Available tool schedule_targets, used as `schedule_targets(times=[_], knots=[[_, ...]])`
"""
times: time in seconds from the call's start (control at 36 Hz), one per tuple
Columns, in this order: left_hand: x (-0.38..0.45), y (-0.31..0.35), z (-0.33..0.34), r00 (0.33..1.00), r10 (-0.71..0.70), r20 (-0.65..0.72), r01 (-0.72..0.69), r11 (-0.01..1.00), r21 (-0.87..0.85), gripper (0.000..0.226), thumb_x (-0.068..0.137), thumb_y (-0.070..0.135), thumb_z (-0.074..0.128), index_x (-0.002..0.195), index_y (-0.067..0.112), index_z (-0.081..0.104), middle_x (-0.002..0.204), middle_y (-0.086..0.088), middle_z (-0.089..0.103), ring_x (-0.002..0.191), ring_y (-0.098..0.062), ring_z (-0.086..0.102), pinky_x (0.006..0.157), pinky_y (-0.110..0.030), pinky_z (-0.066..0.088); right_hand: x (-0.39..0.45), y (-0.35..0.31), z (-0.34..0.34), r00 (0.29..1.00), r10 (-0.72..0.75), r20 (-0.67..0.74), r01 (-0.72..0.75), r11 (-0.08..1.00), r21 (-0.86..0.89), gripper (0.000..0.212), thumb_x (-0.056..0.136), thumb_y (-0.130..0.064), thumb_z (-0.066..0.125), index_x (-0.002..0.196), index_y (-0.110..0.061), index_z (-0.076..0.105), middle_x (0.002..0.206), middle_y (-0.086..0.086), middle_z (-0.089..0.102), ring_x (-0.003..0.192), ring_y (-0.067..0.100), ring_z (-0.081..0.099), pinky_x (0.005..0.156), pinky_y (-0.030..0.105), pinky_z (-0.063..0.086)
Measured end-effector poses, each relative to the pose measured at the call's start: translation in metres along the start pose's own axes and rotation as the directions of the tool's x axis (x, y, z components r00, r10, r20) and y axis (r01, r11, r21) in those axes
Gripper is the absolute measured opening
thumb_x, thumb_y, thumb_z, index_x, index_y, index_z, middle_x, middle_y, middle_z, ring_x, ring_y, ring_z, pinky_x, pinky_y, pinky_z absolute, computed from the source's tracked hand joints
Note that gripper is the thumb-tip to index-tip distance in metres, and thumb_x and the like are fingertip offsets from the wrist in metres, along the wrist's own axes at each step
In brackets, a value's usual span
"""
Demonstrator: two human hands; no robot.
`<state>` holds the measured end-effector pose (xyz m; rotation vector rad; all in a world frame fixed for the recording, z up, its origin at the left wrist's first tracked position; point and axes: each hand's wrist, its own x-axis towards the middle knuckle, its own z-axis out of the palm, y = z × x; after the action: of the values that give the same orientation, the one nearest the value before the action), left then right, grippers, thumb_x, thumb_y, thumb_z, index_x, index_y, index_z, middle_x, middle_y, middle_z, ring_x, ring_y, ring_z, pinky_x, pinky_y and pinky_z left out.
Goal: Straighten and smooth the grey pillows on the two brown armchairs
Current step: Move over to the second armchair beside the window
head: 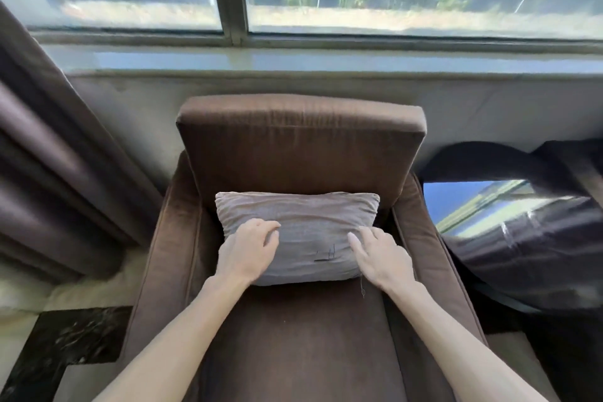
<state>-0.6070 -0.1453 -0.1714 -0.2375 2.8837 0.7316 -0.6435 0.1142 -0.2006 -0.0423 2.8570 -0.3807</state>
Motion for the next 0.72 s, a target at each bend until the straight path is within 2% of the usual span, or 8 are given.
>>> schedule_targets(times=[0.14, 0.25, 0.31, 0.42, 0.5, 0.61, 0.72], knots=[[-0.047, 0.035, -0.056, 0.935, 0.131, -0.329, -0.131, 0.991, 0.023, 0.038, 0.099, 0.042, 0.048, 0.134, 0.033, 0.061, 0.147, 0.003, 0.054, 0.136, -0.017, 0.049, 0.110, -0.042, 0.041, -0.049, -0.022, -0.072, 0.952, -0.064, -0.298, 0.094, 0.992, 0.089, 0.056, 0.101, -0.054, 0.043, 0.148, -0.024, 0.050, 0.155, -0.003, 0.049, 0.145, 0.017, 0.042, 0.108, 0.047, 0.046], [-0.086, 0.065, -0.109, 0.861, 0.201, -0.468, -0.199, 0.979, 0.054, 0.041, 0.100, 0.041, 0.049, 0.139, 0.034, 0.055, 0.153, 0.001, 0.046, 0.139, -0.016, 0.045, 0.112, -0.047, 0.038, -0.088, -0.045, -0.136, 0.897, -0.114, -0.428, 0.166, 0.983, 0.085, 0.064, 0.098, -0.061, 0.035, 0.151, -0.027, 0.046, 0.162, -0.004, 0.039, 0.149, 0.015, 0.033, 0.113, 0.045, 0.040], [-0.106, 0.080, -0.137, 0.837, 0.225, -0.500, -0.223, 0.973, 0.064, 0.043, 0.100, 0.043, 0.043, 0.142, 0.035, 0.051, 0.157, 0.002, 0.041, 0.143, -0.016, 0.040, 0.115, -0.048, 0.034, -0.110, -0.057, -0.169, 0.862, -0.141, -0.487, 0.201, 0.977, 0.072, 0.069, 0.096, -0.065, 0.029, 0.152, -0.028, 0.044, 0.164, -0.005, 0.035, 0.149, 0.016, 0.032, 0.113, 0.046, 0.038], [-0.144, 0.105, -0.187, 0.801, 0.289, -0.524, -0.262, 0.957, 0.128, 0.050, 0.101, 0.050, 0.032, 0.149, 0.040, 0.039, 0.166, 0.006, 0.021, 0.153, -0.015, 0.021, 0.123, -0.050, 0.019, -0.152, -0.079, -0.230, 0.792, -0.198, -0.577, 0.266, 0.963, 0.035, 0.067, 0.098, -0.064, 0.029, 0.158, -0.033, 0.031, 0.168, -0.009, 0.019, 0.154, 0.017, 0.022, 0.120, 0.052, 0.030], [-0.162, 0.121, -0.224, 0.761, 0.325, -0.561, -0.269, 0.946, 0.183, 0.053, 0.102, 0.053, 0.027, 0.153, 0.042, 0.030, 0.168, 0.009, 0.011, 0.155, -0.013, 0.011, 0.125, -0.052, 0.010, -0.176, -0.092, -0.275, 0.761, -0.247, -0.600, 0.301, 0.954, -0.011, 0.069, 0.099, -0.066, 0.024, 0.161, -0.037, 0.015, 0.170, -0.012, 0.003, 0.158, 0.017, 0.005, 0.125, 0.053, 0.018], [-0.180, 0.144, -0.272, 0.677, 0.380, -0.630, -0.262, 0.925, 0.275, 0.056, 0.103, 0.054, 0.025, 0.157, 0.040, 0.021, 0.170, 0.004, 0.005, 0.156, -0.019, 0.007, 0.124, -0.059, 0.006, -0.199, -0.109, -0.331, 0.712, -0.292, -0.639, 0.315, 0.946, -0.081, 0.072, 0.098, -0.069, 0.018, 0.162, -0.041, 0.000, 0.171, -0.012, -0.014, 0.158, 0.014, -0.012, 0.128, 0.053, 0.006], [-0.196, 0.168, -0.310, 0.595, 0.457, -0.661, -0.266, 0.888, 0.375, 0.061, 0.103, 0.059, 0.019, 0.159, 0.038, 0.007, 0.170, -0.003, -0.002, 0.156, -0.029, -0.001, 0.120, -0.067, 0.007, -0.220, -0.126, -0.371, 0.629, -0.337, -0.700, 0.330, 0.932, -0.152, 0.071, 0.099, -0.070, 0.019, 0.161, -0.044, -0.004, 0.170, -0.012, -0.021, 0.157, 0.014, -0.018, 0.127, 0.055, 0.000]])
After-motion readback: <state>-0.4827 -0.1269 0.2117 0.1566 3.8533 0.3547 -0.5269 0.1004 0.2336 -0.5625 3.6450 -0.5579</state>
